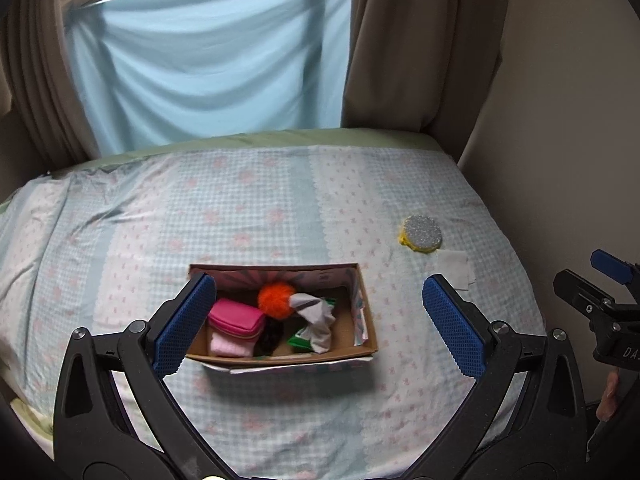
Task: Organize soft objects
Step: 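Move both tools toward the glittery scrubber and white wipe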
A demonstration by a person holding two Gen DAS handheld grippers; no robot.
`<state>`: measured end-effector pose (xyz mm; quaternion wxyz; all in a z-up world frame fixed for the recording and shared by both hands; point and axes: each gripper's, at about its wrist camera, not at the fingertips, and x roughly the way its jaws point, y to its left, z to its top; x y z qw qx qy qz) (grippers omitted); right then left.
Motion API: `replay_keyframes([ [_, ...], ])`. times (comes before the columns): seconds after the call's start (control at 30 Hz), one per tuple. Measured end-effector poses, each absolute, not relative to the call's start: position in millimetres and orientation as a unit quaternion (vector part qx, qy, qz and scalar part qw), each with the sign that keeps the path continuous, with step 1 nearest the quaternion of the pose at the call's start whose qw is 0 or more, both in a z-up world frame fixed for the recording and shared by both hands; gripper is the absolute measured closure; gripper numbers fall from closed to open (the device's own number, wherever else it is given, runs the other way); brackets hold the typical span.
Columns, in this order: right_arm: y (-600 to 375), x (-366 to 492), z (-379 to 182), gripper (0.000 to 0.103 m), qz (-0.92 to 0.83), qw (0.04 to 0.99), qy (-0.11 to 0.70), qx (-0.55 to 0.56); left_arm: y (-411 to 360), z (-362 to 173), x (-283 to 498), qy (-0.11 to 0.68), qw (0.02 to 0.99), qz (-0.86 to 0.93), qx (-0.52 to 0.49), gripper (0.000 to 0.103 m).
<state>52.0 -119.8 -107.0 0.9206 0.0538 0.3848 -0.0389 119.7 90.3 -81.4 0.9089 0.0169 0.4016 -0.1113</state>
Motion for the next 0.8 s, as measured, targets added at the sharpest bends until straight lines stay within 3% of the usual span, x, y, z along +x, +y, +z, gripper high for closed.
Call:
replay_keyframes([
  [0.43,-241.8,79.5,-171.4,0.000,-0.059,0.904,0.421,0.039,-76.3,-139.4,186.8,0.459,0.870,-0.171,0.046,0.000],
  [0.8,-304.4,138.7,-258.2,0.000,-0.050,0.893,0.442,0.063,-179.8,-242.4,293.8,0.510,0.828,-0.211,0.096,0.000],
])
